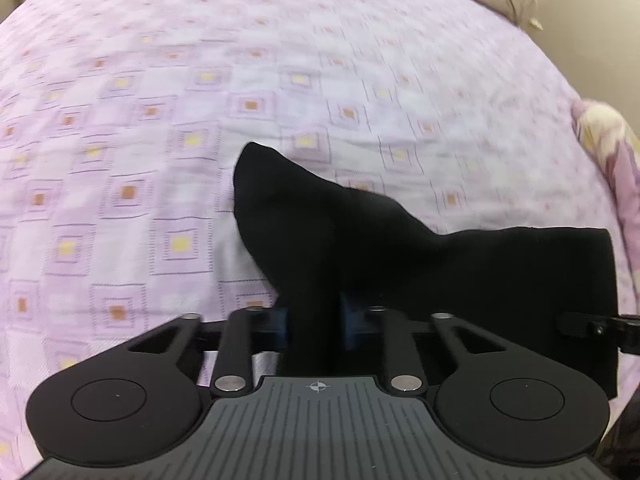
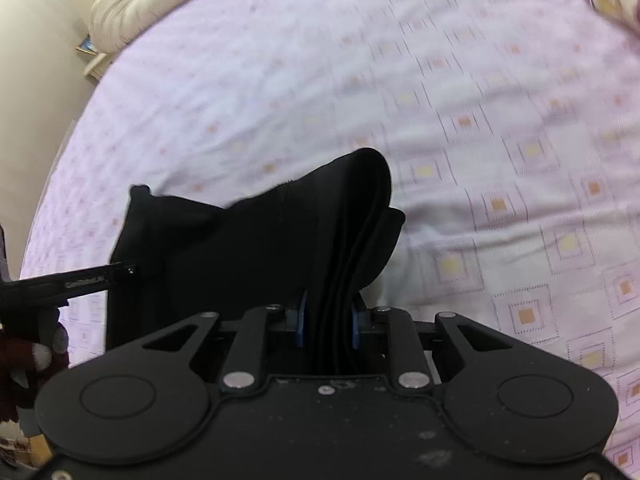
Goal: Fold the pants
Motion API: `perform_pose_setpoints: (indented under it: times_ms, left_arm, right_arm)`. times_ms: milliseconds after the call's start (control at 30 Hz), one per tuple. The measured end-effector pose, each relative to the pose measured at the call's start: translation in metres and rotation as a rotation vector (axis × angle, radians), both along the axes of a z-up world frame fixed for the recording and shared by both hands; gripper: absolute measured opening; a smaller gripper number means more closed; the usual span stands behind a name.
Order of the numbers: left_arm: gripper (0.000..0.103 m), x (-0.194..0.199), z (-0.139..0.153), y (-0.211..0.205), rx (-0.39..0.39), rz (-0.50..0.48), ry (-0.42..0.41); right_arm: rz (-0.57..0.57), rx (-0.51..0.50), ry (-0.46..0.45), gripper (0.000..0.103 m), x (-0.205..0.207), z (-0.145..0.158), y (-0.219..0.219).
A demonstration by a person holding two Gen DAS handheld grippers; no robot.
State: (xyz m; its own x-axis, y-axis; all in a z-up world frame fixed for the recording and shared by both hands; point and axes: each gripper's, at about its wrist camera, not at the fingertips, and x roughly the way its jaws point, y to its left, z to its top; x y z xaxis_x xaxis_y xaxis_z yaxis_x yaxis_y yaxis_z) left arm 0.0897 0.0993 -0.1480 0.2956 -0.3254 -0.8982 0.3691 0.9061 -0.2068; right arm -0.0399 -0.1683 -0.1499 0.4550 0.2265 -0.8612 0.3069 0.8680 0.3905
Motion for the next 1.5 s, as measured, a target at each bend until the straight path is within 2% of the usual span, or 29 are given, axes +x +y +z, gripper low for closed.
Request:
perform_pose_setpoints:
  times_ms: [67,233,400,533,733,800,833,867,933,967,1000,1067,1233,1333,1400,1500]
  left_arm:
    - [0.015,-0.005,0.011,0.004,-0.005,0.010,-0.023]
    - [0.014,-0.007,0.045,0.013,0.020,0.003,-0.148]
    - [0.014,0.036,0.075,0.041,0.014,0.064,-0.218]
    - [0.014,0.088,0.086,0.067,0.001,0.147,-0.226]
    - [0.015,0.140,0.073,0.090,0.010,0.200,-0.206]
    - [0.017,0.155,0.059,0.094,0.024,0.209,-0.176]
    - [0.022,0.159,0.049,0.096,0.037,0.213,-0.152]
    - [0.024,0.164,0.038,0.098,0.052,0.220,-0.127]
    - [0.025,0.174,0.016,0.099,0.132,0.256,-0.111]
    - [0.026,0.175,0.007,0.100,0.178,0.274,-0.113]
    - [0.027,0.176,-0.001,0.102,0.186,0.283,-0.110]
    - [0.027,0.176,-0.005,0.103,0.173,0.300,-0.125]
    - [0.027,0.170,-0.007,0.092,0.252,0.223,-0.206]
    - [0.026,0.167,0.005,0.087,0.292,0.218,-0.234]
    - [0.026,0.160,0.016,0.082,0.305,0.217,-0.280]
    - [0.026,0.136,0.036,0.077,0.259,0.196,-0.326]
  right_arm:
    - [0.025,-0.023,-0.032,0.021,0.000,0.017,0.008]
    - [0.119,-0.065,-0.118,0.021,0.019,0.054,0.029]
    - [0.168,-0.055,-0.184,0.021,0.074,0.072,0.043]
    - [0.195,-0.027,-0.209,0.021,0.138,0.075,0.058]
    - [0.233,-0.017,-0.195,0.021,0.215,0.059,0.078]
    - [0.234,-0.021,-0.168,0.021,0.230,0.047,0.079]
    - [0.230,-0.025,-0.146,0.021,0.243,0.039,0.078]
    - [0.230,-0.040,-0.121,0.021,0.250,0.028,0.076]
    - [0.241,-0.103,-0.052,0.024,0.267,0.006,0.077]
    - [0.253,-0.142,-0.006,0.029,0.274,-0.008,0.076]
    - [0.259,-0.159,0.016,0.032,0.285,-0.018,0.078]
    - [0.268,-0.163,0.023,0.036,0.288,-0.031,0.074]
    - [0.279,-0.157,-0.025,0.045,0.280,-0.037,0.067]
    - [0.232,-0.119,-0.019,0.048,0.278,-0.037,0.061]
    - [0.213,-0.140,-0.040,0.051,0.273,-0.025,0.060]
    - [0.210,-0.208,-0.157,0.055,0.250,0.009,0.061]
